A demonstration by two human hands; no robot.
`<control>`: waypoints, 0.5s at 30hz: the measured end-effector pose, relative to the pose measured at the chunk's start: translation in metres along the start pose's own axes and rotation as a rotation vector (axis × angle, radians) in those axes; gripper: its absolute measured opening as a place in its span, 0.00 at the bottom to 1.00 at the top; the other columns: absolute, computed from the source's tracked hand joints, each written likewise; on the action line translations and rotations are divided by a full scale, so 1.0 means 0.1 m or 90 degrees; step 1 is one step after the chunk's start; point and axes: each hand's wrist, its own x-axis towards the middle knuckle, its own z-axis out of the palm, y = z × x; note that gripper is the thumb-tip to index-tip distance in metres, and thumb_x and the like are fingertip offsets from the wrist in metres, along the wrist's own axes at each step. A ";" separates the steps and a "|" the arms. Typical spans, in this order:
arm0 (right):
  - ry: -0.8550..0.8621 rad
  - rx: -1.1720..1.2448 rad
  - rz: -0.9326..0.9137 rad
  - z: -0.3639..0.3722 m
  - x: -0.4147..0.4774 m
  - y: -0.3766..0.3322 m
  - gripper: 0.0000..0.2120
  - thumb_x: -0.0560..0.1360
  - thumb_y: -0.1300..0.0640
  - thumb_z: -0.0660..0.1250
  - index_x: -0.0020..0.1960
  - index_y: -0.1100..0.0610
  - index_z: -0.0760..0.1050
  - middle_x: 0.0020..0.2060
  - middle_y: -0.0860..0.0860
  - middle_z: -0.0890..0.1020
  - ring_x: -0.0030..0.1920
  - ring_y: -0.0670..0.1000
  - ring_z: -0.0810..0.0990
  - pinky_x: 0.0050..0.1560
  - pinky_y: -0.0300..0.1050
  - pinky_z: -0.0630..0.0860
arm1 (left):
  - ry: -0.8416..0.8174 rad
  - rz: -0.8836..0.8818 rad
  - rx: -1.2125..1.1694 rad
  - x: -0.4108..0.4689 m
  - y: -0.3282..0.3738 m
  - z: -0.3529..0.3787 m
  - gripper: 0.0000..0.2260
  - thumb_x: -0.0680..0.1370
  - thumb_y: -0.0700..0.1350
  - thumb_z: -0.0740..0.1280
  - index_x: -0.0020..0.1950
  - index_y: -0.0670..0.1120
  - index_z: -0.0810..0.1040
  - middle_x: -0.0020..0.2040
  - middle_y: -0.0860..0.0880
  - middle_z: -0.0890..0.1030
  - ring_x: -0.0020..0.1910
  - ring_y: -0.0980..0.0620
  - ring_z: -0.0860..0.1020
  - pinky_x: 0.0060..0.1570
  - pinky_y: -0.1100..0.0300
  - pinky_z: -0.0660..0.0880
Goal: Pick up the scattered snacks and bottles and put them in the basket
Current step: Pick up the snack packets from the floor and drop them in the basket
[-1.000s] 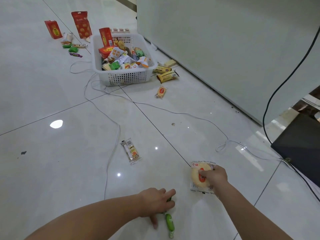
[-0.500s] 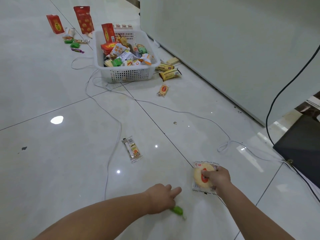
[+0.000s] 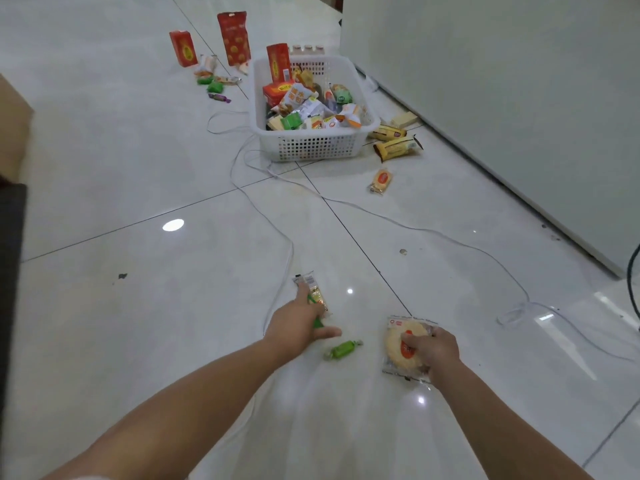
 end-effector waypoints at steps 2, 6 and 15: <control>-0.015 -0.011 -0.004 0.08 0.01 -0.02 0.18 0.68 0.64 0.74 0.56 0.63 0.76 0.48 0.58 0.79 0.53 0.61 0.80 0.52 0.54 0.78 | 0.083 -0.018 -0.047 0.07 0.13 -0.05 0.23 0.72 0.64 0.66 0.48 0.43 0.76 0.63 0.45 0.64 0.42 0.46 0.74 0.41 0.57 0.73; -0.022 -0.025 0.018 0.04 0.04 0.02 0.16 0.68 0.62 0.75 0.54 0.61 0.75 0.50 0.59 0.80 0.53 0.62 0.79 0.52 0.55 0.79 | 0.030 0.037 0.035 0.17 0.45 0.04 0.25 0.72 0.63 0.67 0.52 0.42 0.73 0.63 0.43 0.63 0.47 0.45 0.74 0.39 0.55 0.71; -0.001 0.050 0.096 -0.29 0.09 0.20 0.15 0.70 0.64 0.73 0.55 0.62 0.74 0.48 0.60 0.78 0.46 0.59 0.77 0.39 0.47 0.74 | -0.087 0.089 0.133 0.23 0.63 0.41 0.20 0.73 0.51 0.71 0.55 0.36 0.75 0.68 0.40 0.60 0.51 0.40 0.73 0.45 0.49 0.75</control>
